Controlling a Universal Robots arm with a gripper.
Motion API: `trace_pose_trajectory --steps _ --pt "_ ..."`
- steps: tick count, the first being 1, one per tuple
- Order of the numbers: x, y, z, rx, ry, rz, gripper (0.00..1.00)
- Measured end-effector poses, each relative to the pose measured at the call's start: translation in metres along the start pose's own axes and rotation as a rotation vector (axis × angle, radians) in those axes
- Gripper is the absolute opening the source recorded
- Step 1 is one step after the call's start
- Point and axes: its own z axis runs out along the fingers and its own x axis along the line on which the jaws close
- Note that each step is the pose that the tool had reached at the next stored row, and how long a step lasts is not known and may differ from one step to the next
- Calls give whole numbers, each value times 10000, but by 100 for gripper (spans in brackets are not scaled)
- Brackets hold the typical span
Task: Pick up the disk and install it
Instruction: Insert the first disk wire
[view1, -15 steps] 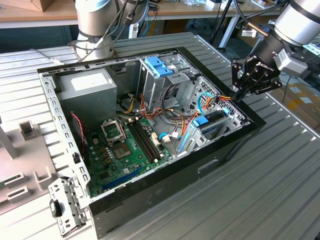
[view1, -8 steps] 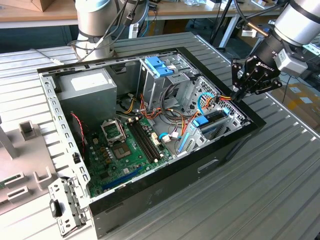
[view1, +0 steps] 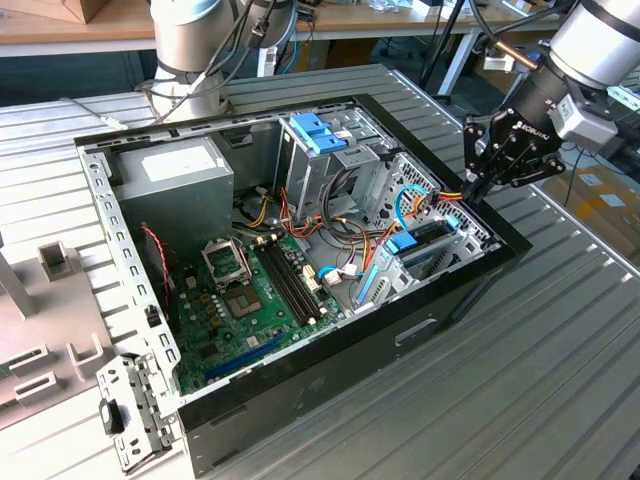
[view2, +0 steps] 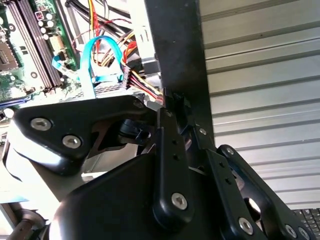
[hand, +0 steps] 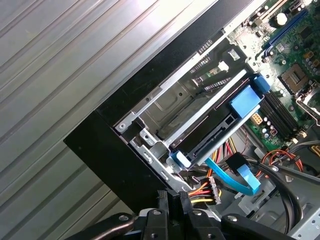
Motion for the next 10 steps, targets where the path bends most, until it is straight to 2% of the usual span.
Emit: trace_pose_trajectory --steps 7,9,10 --pt "-108 104 10 24 -19 -2 20" --pt "-158 151 15 38 -30 -3 20" --pt "-207 196 20 46 -34 0 20"
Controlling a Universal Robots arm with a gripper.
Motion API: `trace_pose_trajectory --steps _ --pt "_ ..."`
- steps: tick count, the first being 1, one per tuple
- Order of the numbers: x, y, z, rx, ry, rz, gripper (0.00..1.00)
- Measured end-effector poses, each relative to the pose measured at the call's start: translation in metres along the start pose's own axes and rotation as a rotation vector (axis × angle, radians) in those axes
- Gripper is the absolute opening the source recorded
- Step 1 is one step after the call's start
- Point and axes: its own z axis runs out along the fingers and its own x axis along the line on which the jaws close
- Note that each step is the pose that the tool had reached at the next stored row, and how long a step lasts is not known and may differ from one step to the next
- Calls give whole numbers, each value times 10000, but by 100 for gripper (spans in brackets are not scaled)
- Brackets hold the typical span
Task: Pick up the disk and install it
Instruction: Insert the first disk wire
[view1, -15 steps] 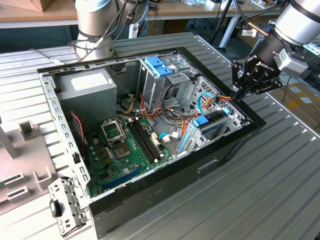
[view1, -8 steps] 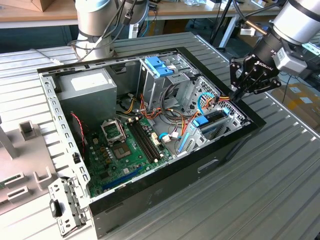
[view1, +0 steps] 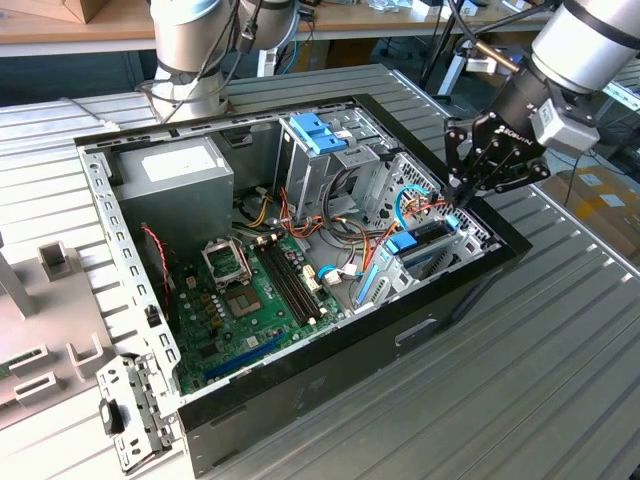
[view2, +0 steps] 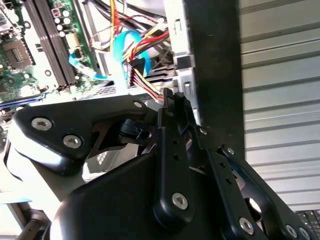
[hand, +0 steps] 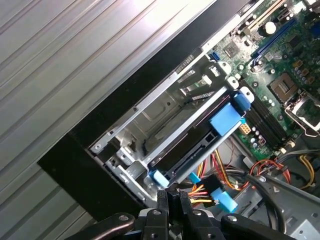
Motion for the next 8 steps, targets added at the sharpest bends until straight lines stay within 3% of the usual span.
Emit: trace_pose_trajectory --steps 5,8 --pt "-131 120 13 33 -22 21 20" --pt "-155 146 16 34 -22 26 20"
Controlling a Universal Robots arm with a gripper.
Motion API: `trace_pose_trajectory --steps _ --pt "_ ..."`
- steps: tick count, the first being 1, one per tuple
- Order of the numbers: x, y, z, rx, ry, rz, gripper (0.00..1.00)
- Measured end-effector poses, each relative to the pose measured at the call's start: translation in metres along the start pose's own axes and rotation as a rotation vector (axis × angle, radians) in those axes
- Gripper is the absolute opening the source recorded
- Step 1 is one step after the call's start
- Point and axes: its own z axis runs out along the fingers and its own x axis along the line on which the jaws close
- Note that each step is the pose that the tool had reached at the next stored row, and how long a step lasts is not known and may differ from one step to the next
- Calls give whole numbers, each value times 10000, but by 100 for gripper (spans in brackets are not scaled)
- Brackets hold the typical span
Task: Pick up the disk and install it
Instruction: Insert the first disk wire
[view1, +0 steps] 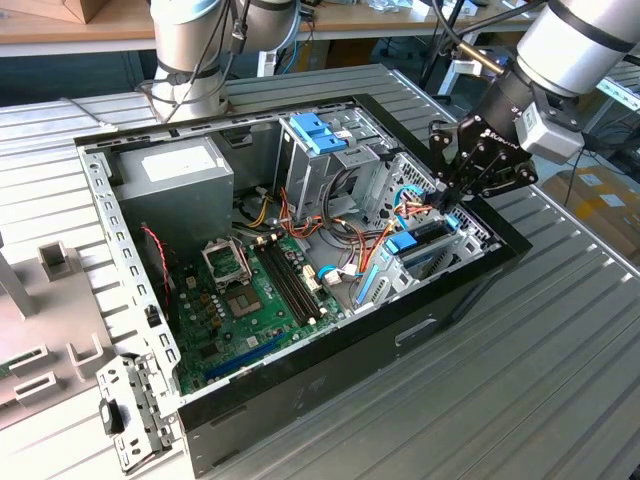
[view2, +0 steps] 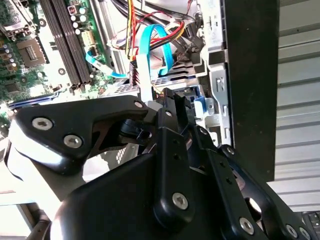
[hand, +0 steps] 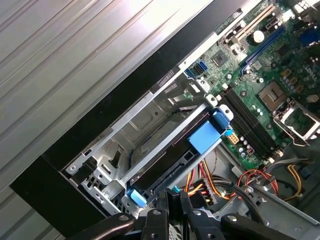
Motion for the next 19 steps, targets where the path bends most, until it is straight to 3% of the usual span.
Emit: trace_pose_trajectory --steps 6,7,9,11,19 --pt "-2 2 0 0 0 0 21" --pt "-2 2 0 -1 0 0 28" --pt "-3 3 0 0 0 0 28" --pt "-4 3 0 0 0 0 20" --pt "-6 6 0 0 1 0 18"
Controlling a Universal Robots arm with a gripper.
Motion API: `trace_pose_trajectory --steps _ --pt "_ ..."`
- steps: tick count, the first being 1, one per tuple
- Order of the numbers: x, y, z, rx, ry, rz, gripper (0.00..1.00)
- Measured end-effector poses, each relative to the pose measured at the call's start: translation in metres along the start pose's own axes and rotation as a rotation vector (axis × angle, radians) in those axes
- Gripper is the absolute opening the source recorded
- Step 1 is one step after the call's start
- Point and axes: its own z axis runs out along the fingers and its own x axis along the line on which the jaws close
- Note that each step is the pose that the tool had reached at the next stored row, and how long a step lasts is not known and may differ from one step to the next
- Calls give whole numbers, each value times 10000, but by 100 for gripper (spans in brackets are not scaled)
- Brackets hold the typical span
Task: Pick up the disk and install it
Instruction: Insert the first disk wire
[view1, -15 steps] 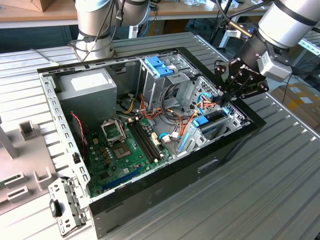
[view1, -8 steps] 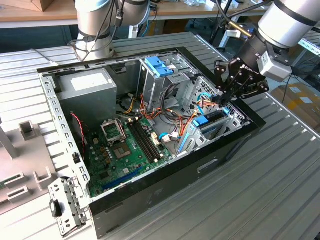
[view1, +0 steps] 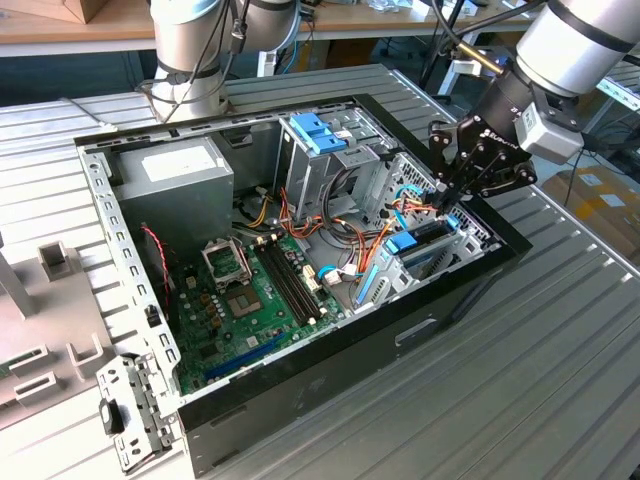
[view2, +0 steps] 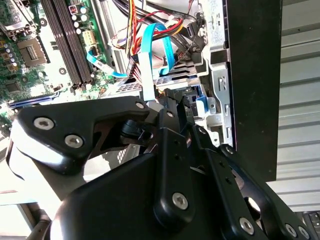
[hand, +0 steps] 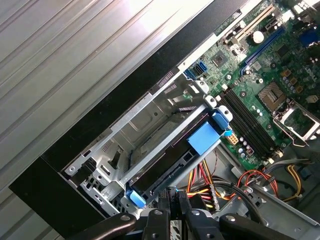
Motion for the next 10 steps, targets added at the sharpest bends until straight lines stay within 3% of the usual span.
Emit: trace_pose_trajectory --steps 4,10 --pt "2 6 0 0 0 6 18" --pt "-19 84 2 4 -1 23 18"
